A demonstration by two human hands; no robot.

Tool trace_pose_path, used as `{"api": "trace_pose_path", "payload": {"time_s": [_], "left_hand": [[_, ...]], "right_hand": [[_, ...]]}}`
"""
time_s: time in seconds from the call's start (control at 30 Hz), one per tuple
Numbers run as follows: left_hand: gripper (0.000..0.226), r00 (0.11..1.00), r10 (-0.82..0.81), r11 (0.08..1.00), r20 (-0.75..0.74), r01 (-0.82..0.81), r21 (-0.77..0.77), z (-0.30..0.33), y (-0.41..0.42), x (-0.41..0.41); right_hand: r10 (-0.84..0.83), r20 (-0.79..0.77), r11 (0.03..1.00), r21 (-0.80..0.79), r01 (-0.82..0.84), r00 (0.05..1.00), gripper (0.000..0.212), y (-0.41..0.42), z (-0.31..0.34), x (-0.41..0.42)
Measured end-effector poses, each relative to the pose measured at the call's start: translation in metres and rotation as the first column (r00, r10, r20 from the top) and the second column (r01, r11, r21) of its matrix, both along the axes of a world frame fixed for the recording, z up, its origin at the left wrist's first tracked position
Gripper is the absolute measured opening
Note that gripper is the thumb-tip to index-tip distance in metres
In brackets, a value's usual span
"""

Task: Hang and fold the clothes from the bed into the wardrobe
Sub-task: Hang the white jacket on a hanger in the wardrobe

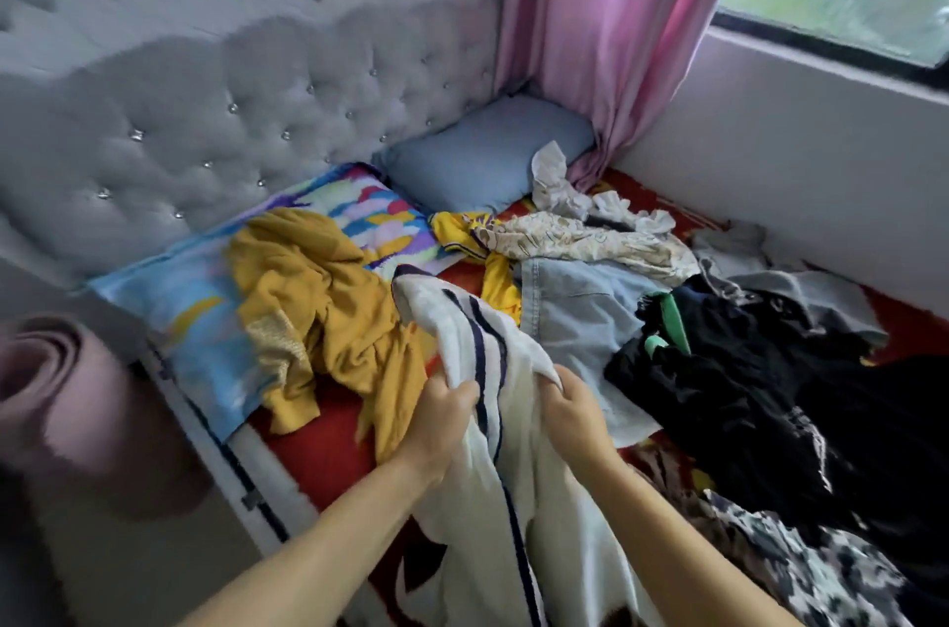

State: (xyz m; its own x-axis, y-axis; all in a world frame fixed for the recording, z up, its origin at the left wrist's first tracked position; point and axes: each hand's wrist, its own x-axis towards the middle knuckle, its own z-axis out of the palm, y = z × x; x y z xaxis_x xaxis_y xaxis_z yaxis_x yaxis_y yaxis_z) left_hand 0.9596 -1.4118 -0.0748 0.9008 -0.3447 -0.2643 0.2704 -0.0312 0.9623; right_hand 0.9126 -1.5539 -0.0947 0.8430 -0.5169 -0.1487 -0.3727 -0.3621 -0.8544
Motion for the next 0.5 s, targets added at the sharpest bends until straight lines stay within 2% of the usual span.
{"api": "trace_pose_path", "payload": {"time_s": [0.13,0.23,0.27,0.33,0.4,0.47,0.5], "left_hand": [[0.026,0.968,0.101,0.99,0.23,-0.075,-0.12,0.072,0.039,-0.041],[0.026,0.909,0.132,0.988,0.395,-0.086,-0.131,0.124,0.077,-0.058],[0.026,0.894,0.116,0.991,0.433,-0.079,-0.104,0.141,0.091,-0.063],[0.038,0.869,0.056,0.998,0.492,-0.066,0.003,0.172,0.129,-0.073],[0.05,0.831,-0.036,0.989,0.555,-0.05,0.139,0.196,0.164,-0.086],[0.046,0.753,-0.004,0.956,0.659,-0.189,0.223,0.215,0.212,-0.105],[0.04,0.687,0.045,0.935,0.725,-0.285,0.212,0.22,0.234,-0.113]], "right_hand": [[0.163,0.209,0.962,0.184,-0.202,0.964,0.042,0.053,0.07,-0.017],[0.41,0.295,0.812,0.313,-0.493,0.863,0.041,0.096,0.117,-0.032],[0.491,0.317,0.762,0.296,-0.576,0.812,0.036,0.112,0.131,-0.037],[0.579,0.364,0.723,0.185,-0.666,0.73,0.026,0.144,0.154,-0.041],[0.574,0.404,0.764,0.048,-0.643,0.712,0.013,0.175,0.171,-0.041],[0.579,0.445,0.774,-0.038,-0.631,0.683,0.029,0.22,0.188,-0.041],[0.565,0.476,0.781,-0.047,-0.622,0.674,0.037,0.242,0.195,-0.042]]}}
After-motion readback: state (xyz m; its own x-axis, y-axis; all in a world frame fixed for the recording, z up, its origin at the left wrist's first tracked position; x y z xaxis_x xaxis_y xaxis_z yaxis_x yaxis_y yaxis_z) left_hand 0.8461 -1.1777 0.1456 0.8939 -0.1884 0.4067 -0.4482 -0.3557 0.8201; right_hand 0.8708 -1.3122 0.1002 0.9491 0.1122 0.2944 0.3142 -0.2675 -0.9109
